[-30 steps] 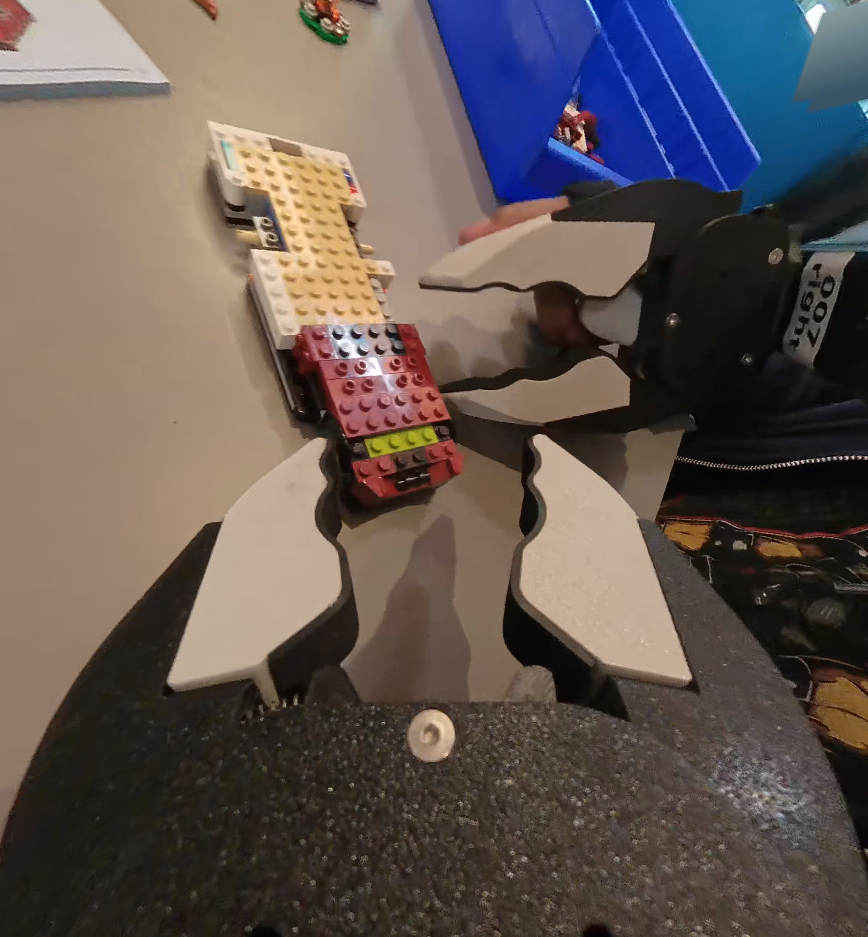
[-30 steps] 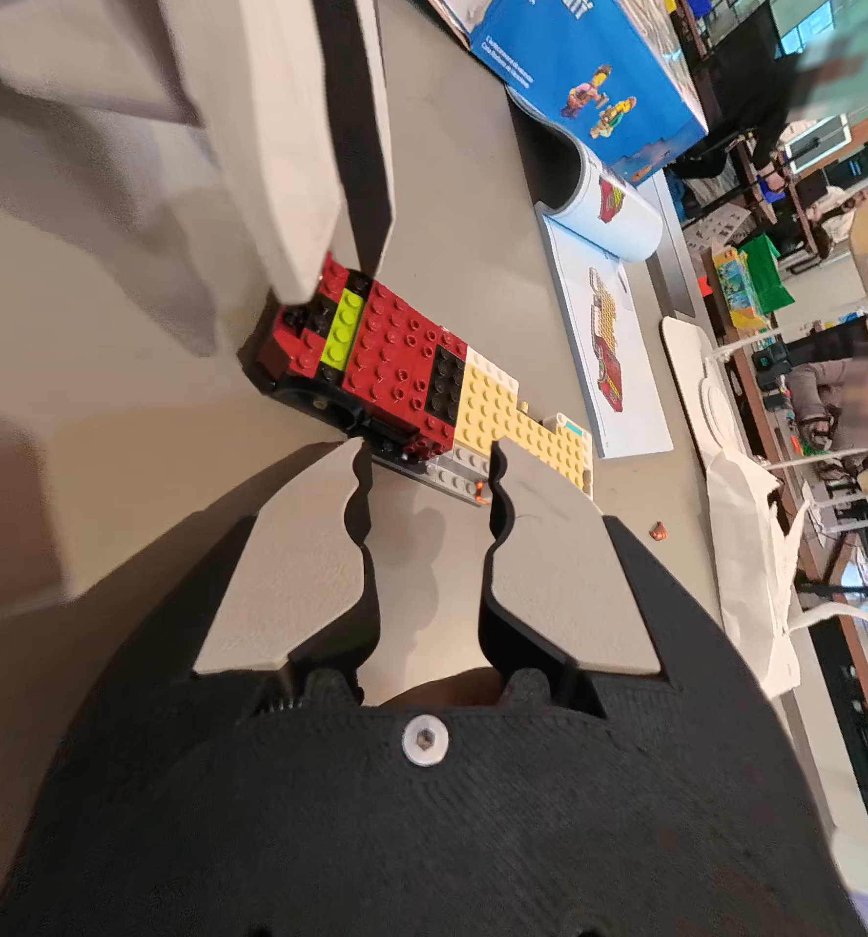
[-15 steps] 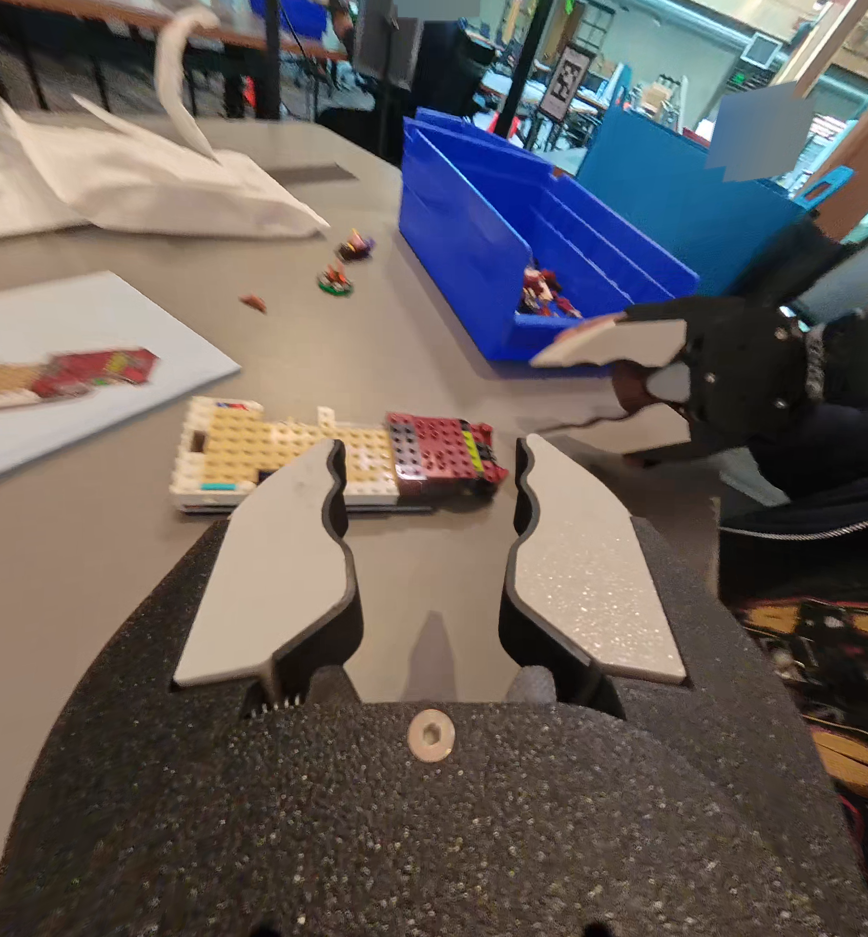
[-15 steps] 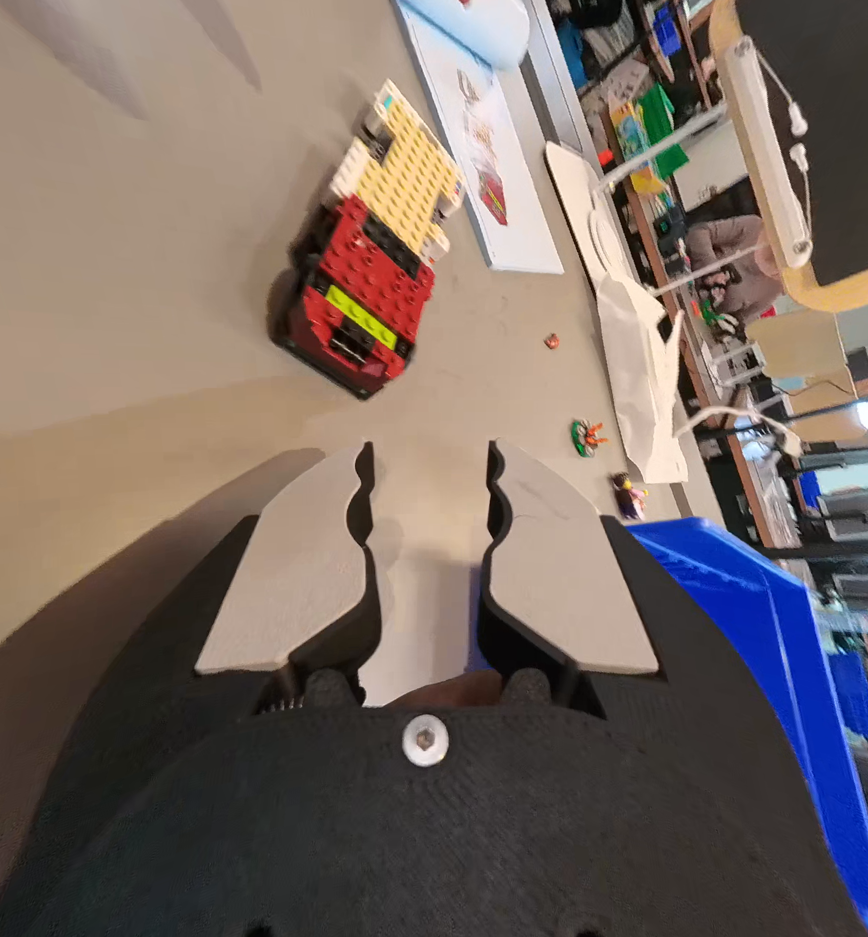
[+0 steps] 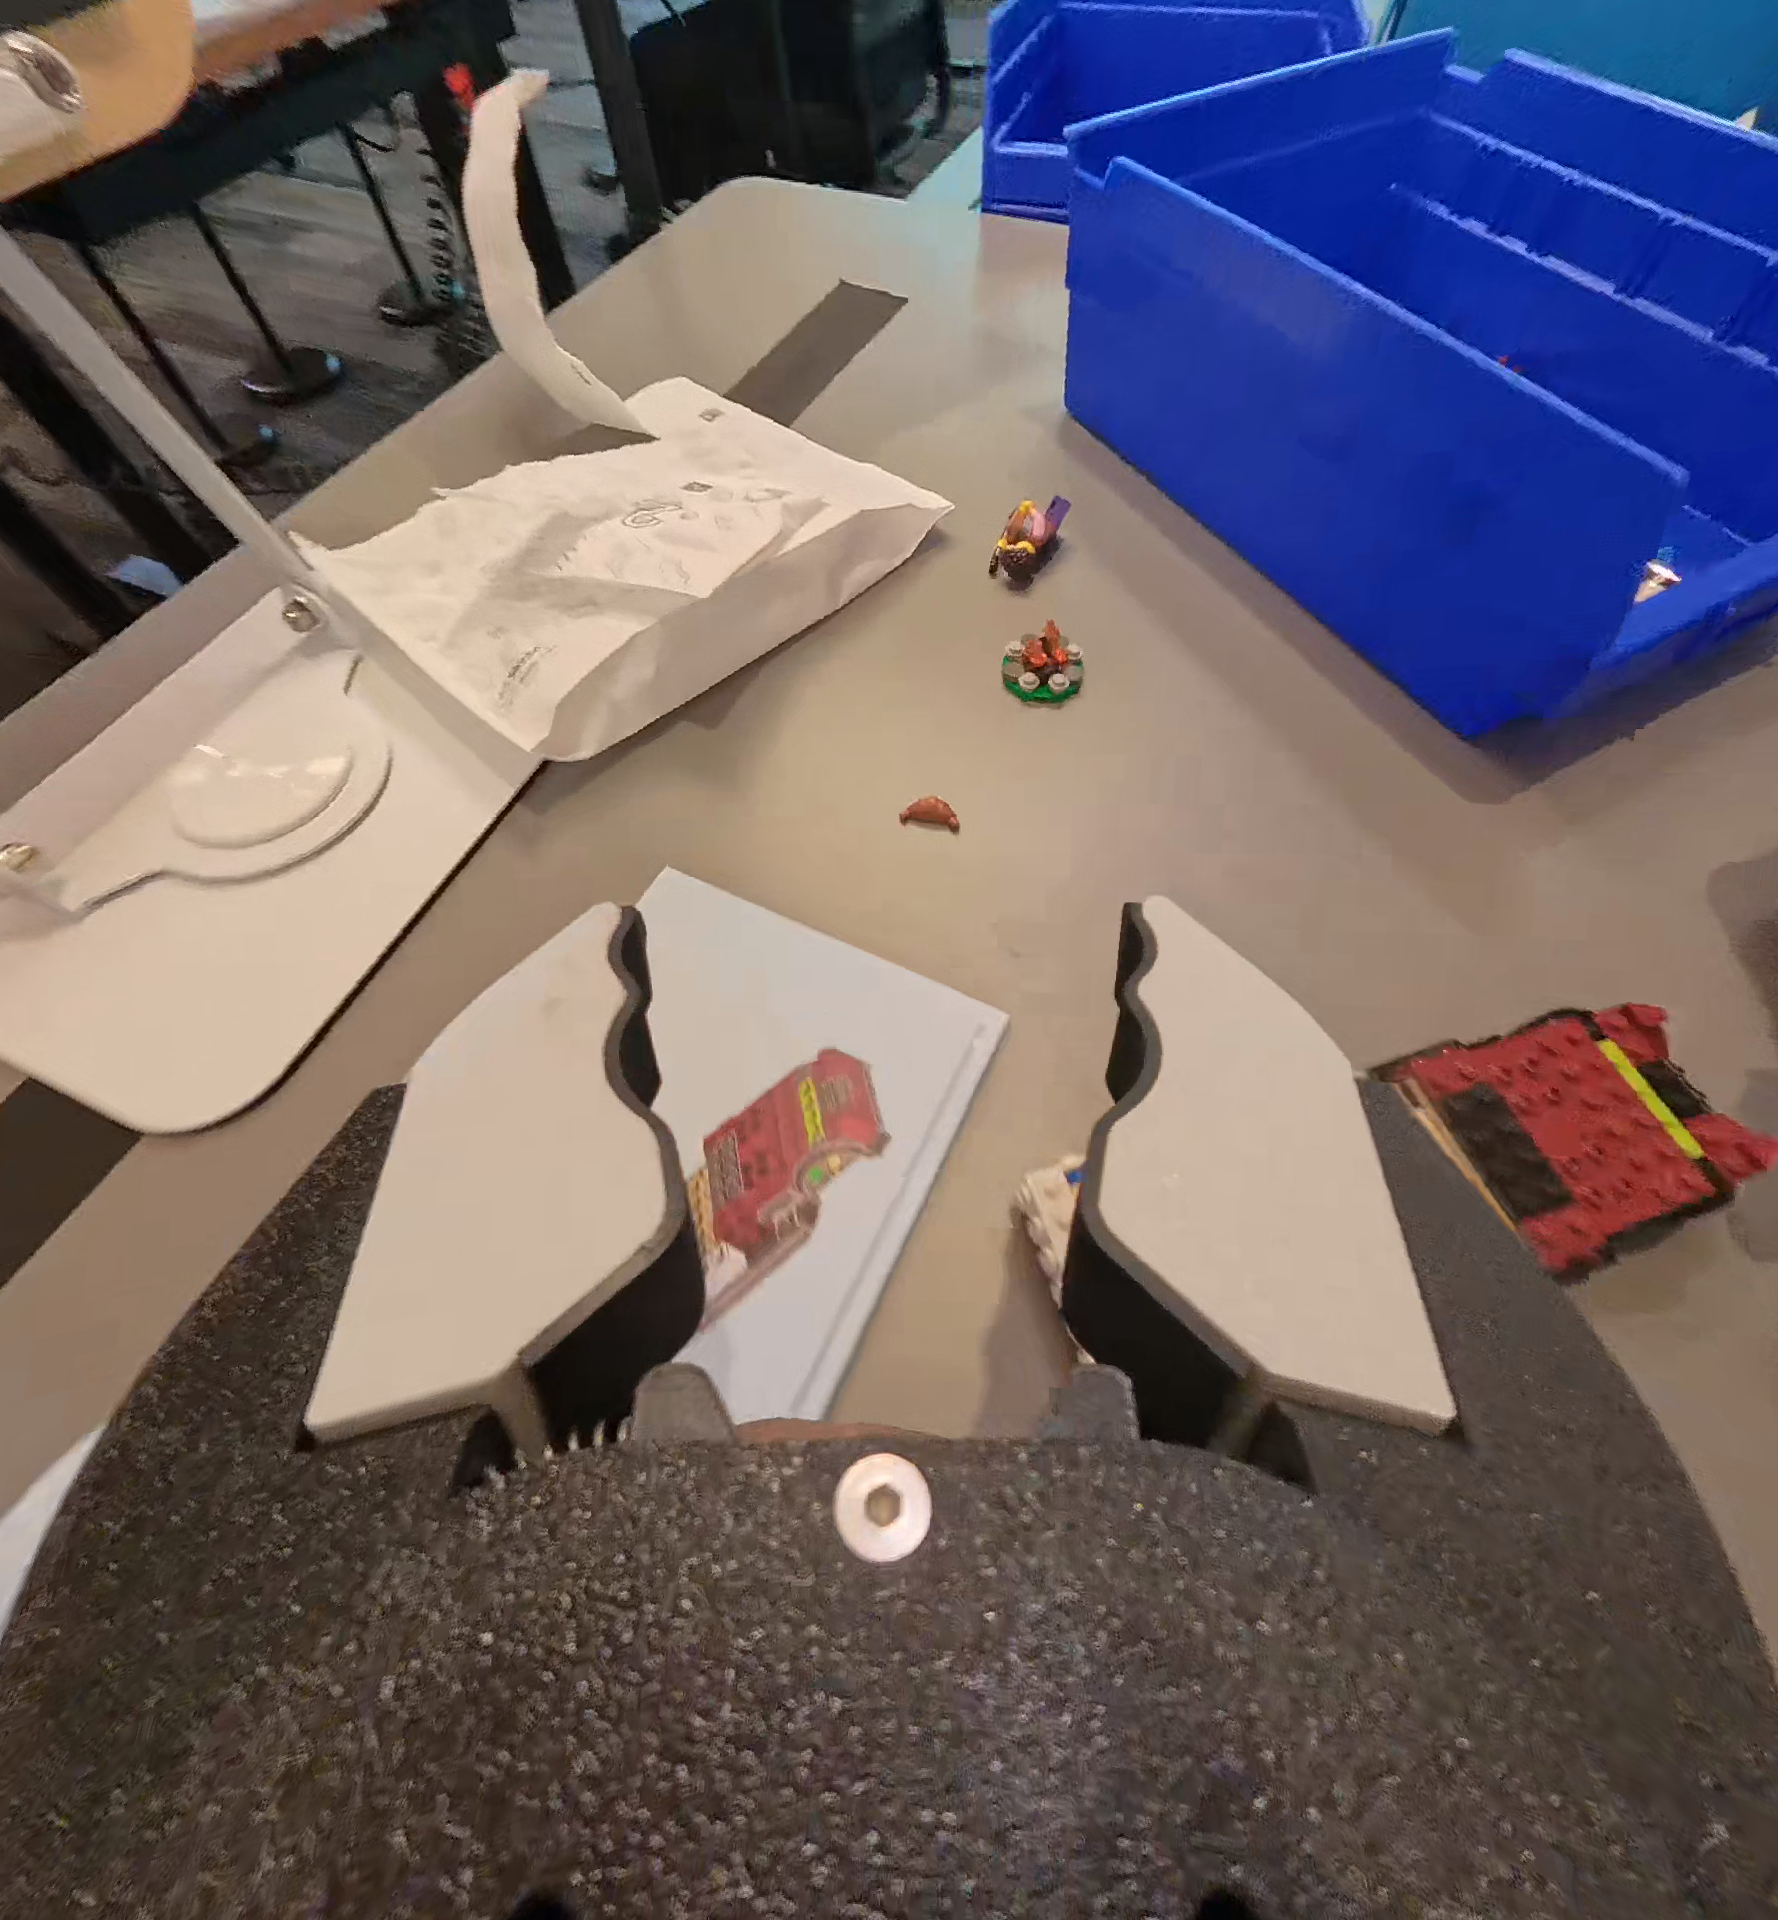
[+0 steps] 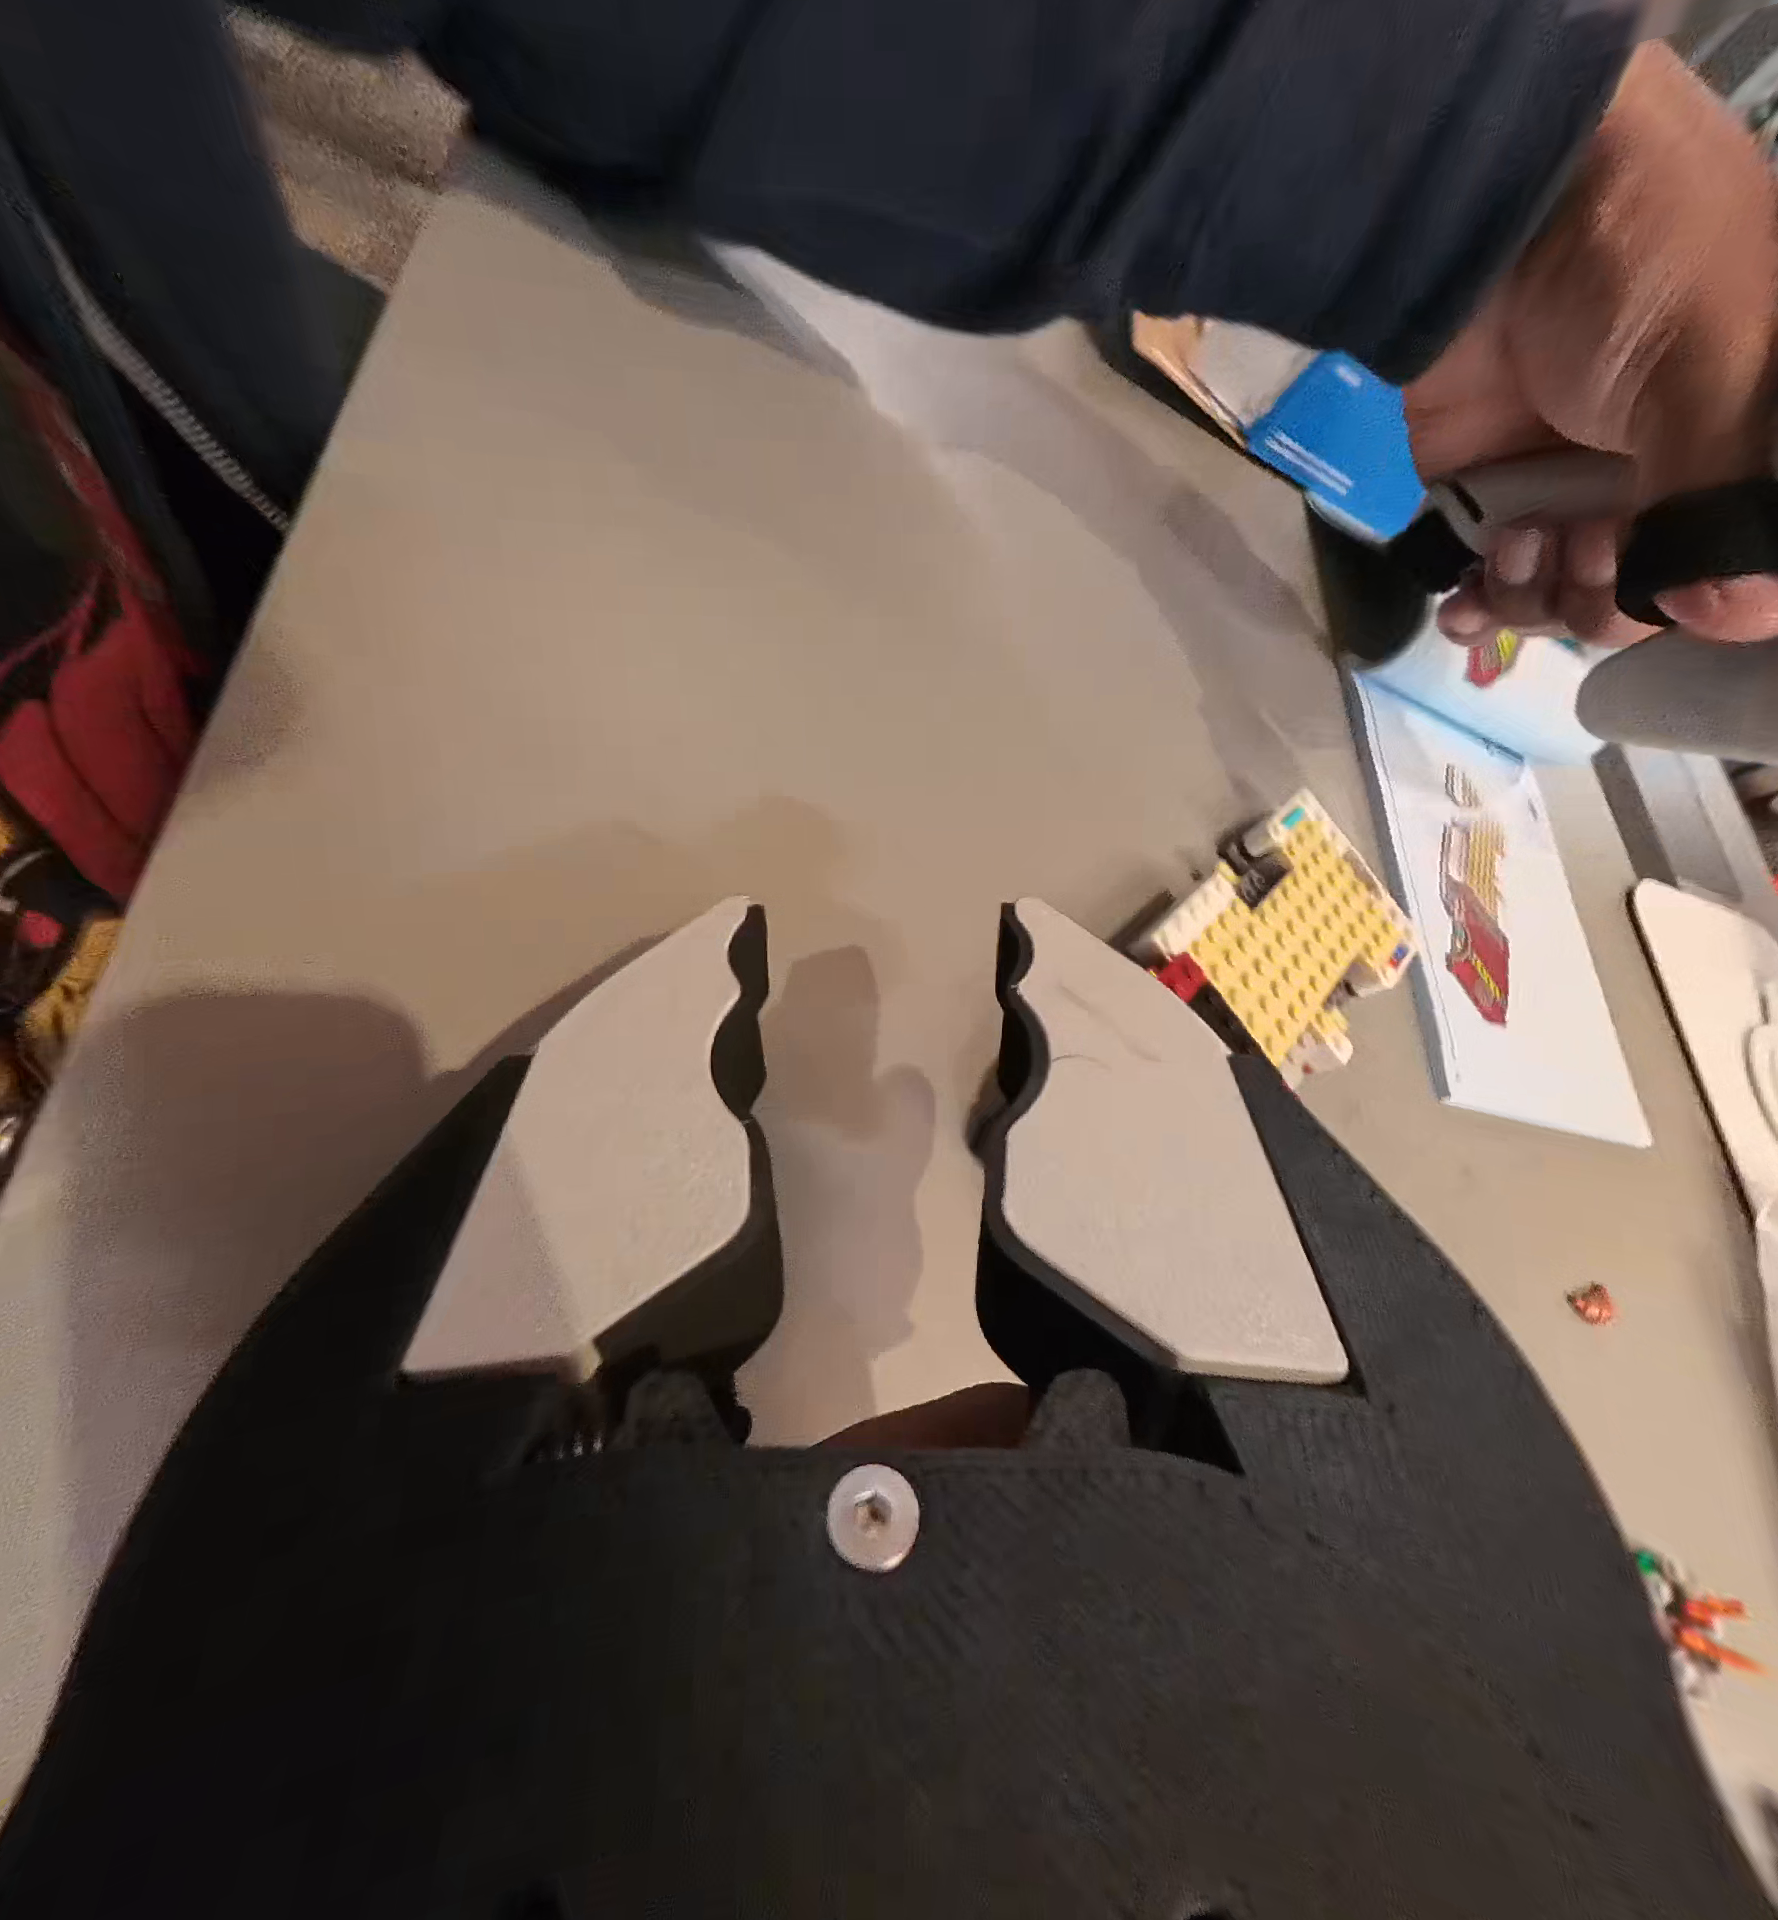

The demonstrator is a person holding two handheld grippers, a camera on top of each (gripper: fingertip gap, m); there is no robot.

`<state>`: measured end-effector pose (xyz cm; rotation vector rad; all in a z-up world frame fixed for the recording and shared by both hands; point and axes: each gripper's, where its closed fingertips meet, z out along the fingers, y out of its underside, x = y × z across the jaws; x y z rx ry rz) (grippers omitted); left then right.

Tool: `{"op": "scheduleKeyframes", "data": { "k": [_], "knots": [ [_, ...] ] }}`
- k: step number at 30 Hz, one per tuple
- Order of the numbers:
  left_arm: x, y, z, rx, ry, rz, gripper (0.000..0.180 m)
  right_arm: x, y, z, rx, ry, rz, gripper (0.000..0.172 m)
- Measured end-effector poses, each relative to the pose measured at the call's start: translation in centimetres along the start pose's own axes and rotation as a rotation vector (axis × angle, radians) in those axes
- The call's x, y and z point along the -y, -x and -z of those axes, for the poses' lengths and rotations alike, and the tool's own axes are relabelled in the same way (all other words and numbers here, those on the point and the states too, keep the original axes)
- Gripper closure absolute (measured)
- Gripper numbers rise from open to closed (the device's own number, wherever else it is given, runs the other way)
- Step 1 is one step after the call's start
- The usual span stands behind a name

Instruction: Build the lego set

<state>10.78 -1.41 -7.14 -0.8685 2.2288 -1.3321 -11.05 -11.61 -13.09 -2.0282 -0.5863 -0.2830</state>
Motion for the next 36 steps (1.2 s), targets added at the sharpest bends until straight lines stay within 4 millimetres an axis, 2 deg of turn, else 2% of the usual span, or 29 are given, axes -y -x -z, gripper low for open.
{"op": "scheduleKeyframes", "data": {
  "k": [3,5,9,12,16,23,36],
  "knots": [
    [0.0,1.9,-3.5,-0.041,0.063,0.053,0.094,-1.5,-2.7,0.6,-0.057,0.015,-0.099,0.130],
    [-0.6,2.9,-5.6,-0.057,0.138,0.066,0.094,-2.4,-3.7,0.8,-0.082,0.024,-0.148,0.130],
    [-2.9,4.2,-8.4,-0.080,0.306,0.061,0.095,-3.7,-3.9,0.7,-0.085,0.051,-0.241,0.132],
    [-3.7,4.6,-9.7,-0.098,0.340,0.072,0.096,-4.3,-4.2,1.1,-0.112,0.068,-0.268,0.132],
    [-4.8,4.7,-10.5,-0.120,0.357,0.108,0.096,-4.4,-4.9,1.6,-0.142,0.048,-0.311,0.133],
    [-4.9,4.2,-10.5,-0.140,0.350,0.135,0.100,-4.5,-4.6,1.3,-0.136,0.071,-0.288,0.133],
    [-5.2,4.5,-10.7,-0.124,0.358,0.159,0.102,-4.5,-4.4,1.3,-0.131,0.079,-0.278,0.133]
  ]
}}
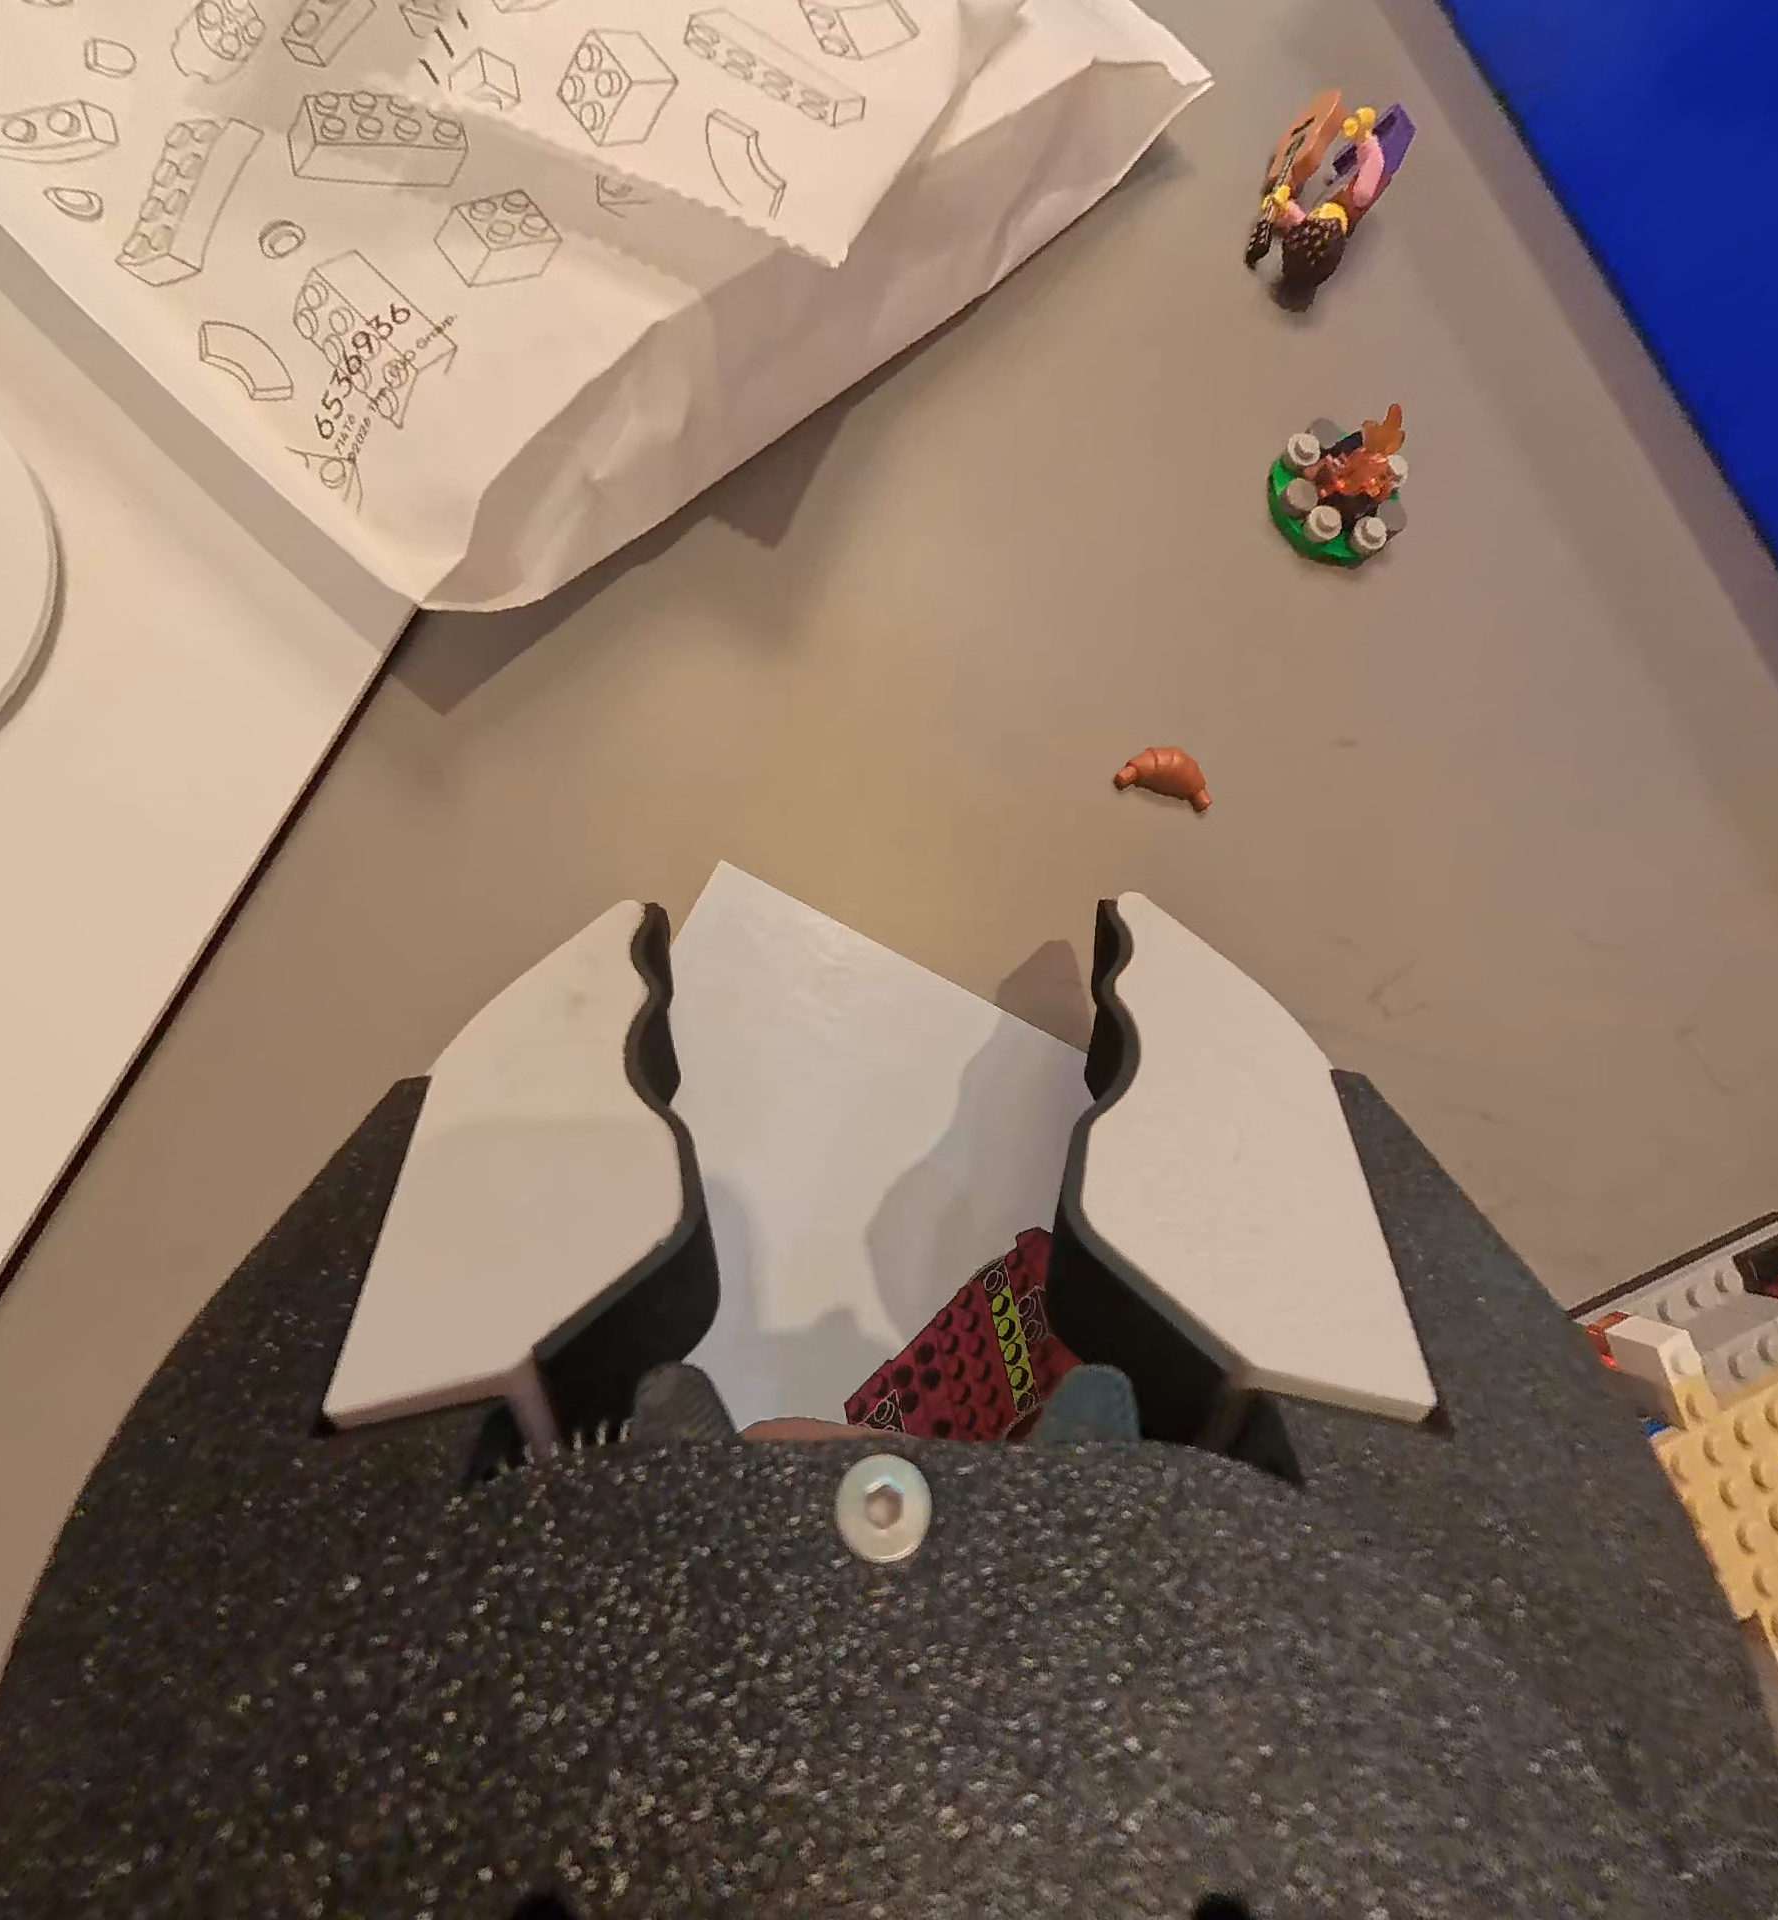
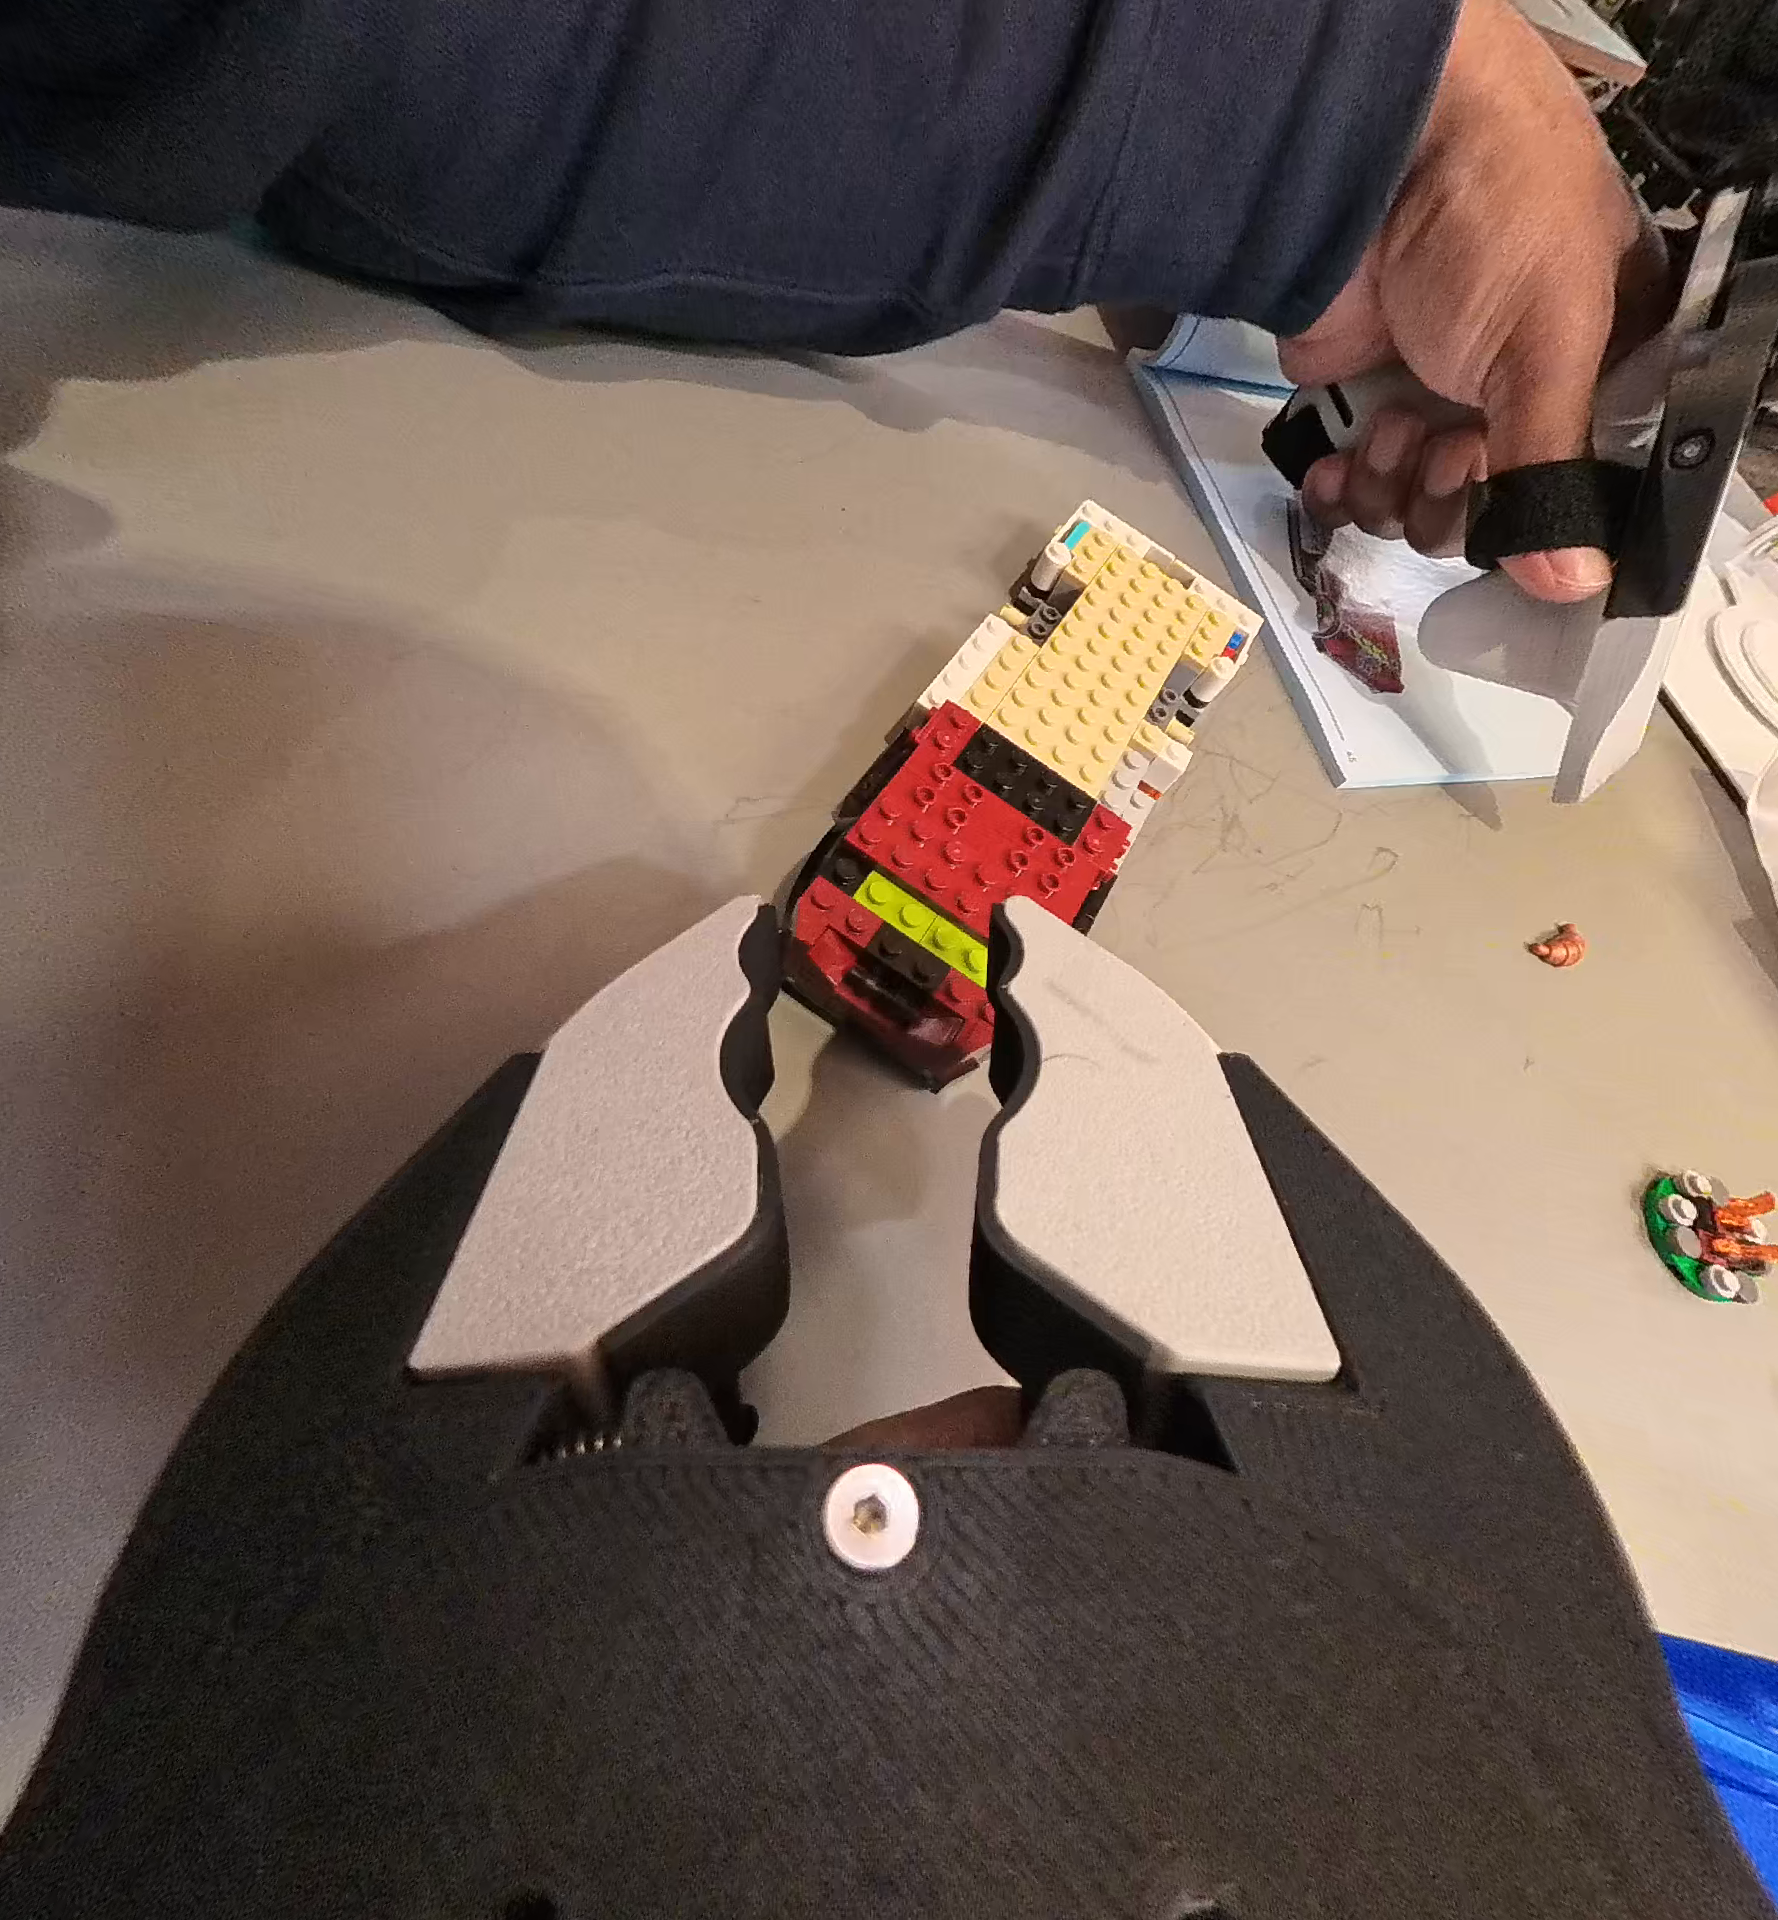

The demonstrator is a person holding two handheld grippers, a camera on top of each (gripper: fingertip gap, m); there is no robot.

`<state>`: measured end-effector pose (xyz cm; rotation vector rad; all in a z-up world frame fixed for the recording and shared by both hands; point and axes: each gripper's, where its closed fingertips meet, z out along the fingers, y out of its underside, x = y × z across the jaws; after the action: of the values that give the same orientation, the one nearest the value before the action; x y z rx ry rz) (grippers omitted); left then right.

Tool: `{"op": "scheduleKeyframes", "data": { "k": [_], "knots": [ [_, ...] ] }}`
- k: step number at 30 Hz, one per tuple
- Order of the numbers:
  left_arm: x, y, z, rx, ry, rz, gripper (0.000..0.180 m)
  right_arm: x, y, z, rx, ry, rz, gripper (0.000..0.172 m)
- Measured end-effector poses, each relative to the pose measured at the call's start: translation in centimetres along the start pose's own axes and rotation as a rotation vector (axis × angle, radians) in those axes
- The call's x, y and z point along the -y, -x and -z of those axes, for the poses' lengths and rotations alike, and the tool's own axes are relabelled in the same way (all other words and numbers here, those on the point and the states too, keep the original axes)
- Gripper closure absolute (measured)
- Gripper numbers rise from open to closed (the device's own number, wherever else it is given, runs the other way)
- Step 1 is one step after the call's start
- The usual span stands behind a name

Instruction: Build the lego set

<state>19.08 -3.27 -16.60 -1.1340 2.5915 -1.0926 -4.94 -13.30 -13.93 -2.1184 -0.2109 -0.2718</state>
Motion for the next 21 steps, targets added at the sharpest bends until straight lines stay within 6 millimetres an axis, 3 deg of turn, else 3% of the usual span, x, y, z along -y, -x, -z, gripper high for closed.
{"op": "scheduleKeyframes", "data": {
  "k": [14,21],
  "knots": [
    [-0.1,-0.1,0.5,-0.002,0.006,-0.017,0.104,0.0,0.0,0.0,0.002,-0.001,-0.004,0.133],
    [-0.2,0.0,1.7,0.023,0.011,-0.076,0.117,0.0,0.0,0.0,0.002,0.000,-0.001,0.133]
  ]
}}
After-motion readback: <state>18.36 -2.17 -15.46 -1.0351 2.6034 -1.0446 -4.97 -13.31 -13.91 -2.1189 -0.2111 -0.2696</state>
